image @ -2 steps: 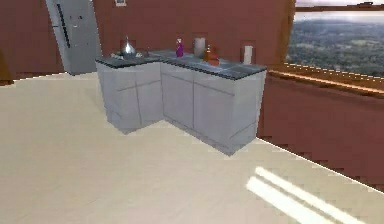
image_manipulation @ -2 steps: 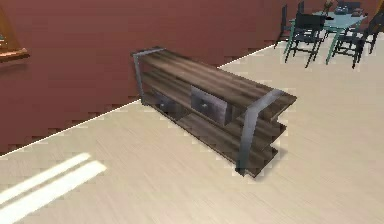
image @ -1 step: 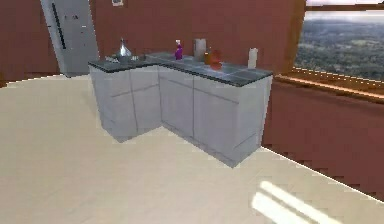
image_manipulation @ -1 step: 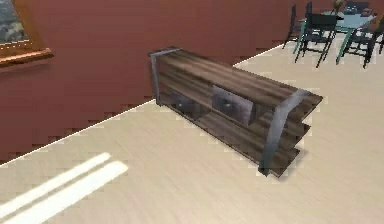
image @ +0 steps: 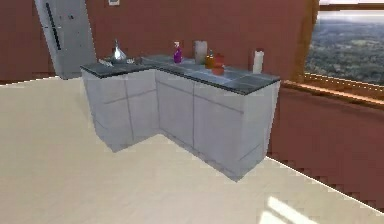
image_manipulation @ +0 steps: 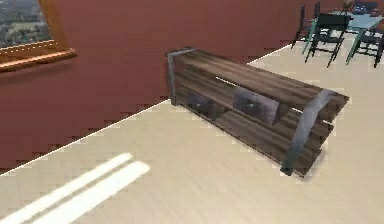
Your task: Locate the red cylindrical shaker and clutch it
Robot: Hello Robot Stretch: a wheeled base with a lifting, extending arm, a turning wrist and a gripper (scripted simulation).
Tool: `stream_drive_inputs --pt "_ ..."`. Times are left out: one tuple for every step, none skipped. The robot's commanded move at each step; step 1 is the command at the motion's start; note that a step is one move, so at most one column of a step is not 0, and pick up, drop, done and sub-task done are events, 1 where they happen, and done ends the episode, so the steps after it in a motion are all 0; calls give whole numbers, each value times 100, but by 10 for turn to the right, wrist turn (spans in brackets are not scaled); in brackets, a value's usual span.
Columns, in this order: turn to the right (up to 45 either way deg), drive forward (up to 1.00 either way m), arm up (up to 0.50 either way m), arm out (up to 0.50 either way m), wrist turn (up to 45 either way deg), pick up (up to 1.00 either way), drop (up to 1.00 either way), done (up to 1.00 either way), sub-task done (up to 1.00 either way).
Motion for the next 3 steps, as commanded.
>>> stream_drive_inputs --pt "180 0 0 0 0 0 0 0 0" --pt "0 100 0 0 0 0 0 0 0" --pt "150 0 0 0 0 0 0 0 0"
